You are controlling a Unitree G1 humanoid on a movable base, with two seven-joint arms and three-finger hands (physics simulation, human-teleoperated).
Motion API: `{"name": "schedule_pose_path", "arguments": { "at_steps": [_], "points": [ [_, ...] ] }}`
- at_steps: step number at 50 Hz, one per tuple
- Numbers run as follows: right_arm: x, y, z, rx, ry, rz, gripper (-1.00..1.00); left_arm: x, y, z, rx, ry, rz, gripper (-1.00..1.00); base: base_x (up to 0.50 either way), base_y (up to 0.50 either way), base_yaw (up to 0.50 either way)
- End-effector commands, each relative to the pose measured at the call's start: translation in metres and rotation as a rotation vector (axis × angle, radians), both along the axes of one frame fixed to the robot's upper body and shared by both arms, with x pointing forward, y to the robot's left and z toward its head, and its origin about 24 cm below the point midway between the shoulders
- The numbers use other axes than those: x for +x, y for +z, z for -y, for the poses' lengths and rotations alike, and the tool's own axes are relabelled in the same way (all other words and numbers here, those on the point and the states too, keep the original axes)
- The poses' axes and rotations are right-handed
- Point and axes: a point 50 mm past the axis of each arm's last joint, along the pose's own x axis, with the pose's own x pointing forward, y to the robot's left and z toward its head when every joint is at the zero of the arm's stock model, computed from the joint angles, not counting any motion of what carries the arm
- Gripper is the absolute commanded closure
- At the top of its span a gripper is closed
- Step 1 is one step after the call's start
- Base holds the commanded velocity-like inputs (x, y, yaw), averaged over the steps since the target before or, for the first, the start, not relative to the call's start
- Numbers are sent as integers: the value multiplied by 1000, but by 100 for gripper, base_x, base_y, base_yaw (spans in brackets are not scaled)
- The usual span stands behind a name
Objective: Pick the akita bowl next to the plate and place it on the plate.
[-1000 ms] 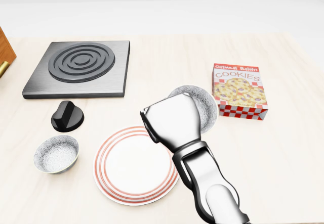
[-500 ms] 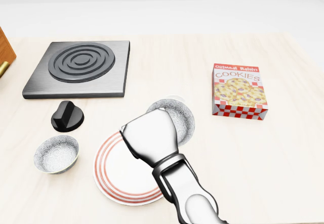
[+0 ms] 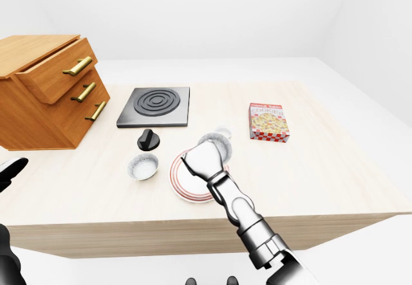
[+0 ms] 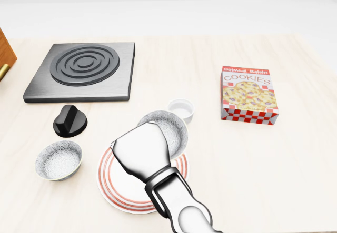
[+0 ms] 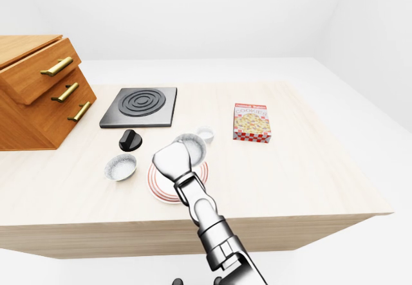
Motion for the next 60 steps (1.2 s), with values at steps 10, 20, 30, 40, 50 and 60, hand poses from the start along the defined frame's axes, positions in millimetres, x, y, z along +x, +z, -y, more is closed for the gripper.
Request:
{"name": "schedule_pose_path", "arguments": {
  "at_steps": [10, 20, 30, 40, 50, 60],
  "points": [
    [-7, -4, -13, 10, 47, 17, 100, 1, -2, -1, -3, -6, -8, -100, 0, 0, 0],
    [-10, -6, -14, 5, 52, 14, 100, 4, -8, 0, -11, -19, -32, -100, 0, 0, 0],
    [-11, -6, -14, 4, 54, 15, 100, 4, -4, 4, -3, -15, -18, -100, 0, 0, 0],
    [-12, -7, -16, 1, 60, 15, 100, 4, -6, 5, -3, -20, -23, -100, 0, 0, 0],
    [-11, -13, -21, -1, 74, 5, 100, 8, -13, 3, -17, -30, -49, -100, 0, 0, 0],
    [-16, -26, -29, -10, 105, -21, 100, 9, -16, 2, -21, -36, -60, -100, 0, 0, 0]
  ]
}}
